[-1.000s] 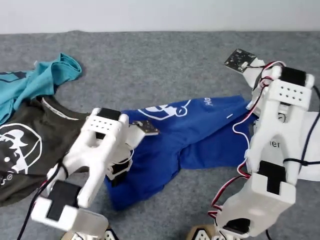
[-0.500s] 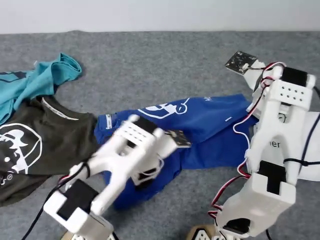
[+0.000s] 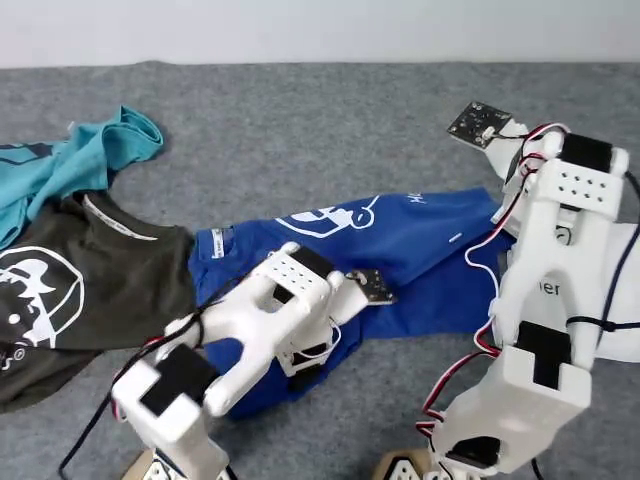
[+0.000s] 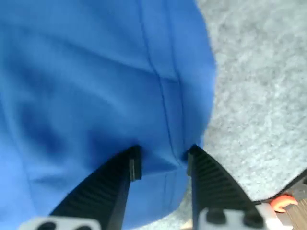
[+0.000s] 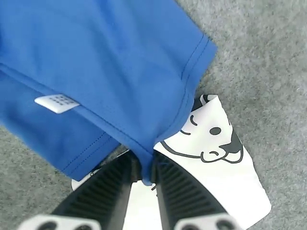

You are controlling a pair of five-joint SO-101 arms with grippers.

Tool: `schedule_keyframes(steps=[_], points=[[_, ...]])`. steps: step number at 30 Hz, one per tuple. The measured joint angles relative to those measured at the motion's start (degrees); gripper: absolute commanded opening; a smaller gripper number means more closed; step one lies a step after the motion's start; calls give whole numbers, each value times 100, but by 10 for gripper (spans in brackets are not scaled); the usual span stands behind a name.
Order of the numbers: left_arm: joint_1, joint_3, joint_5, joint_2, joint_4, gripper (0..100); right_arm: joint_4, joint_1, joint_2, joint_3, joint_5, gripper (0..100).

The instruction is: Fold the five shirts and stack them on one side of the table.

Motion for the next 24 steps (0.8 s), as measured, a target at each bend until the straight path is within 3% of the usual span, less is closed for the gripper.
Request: schedule_keyframes(steps=[8, 20, 24], points=[[26, -193, 0, 105, 35, 3, 0, 0, 0, 0, 0, 13], [18, -791, 35, -624, 853, 12, 0, 0, 0, 0, 0, 13], [18, -791, 35, -580, 897, 87, 0, 0, 0, 0, 0, 13]])
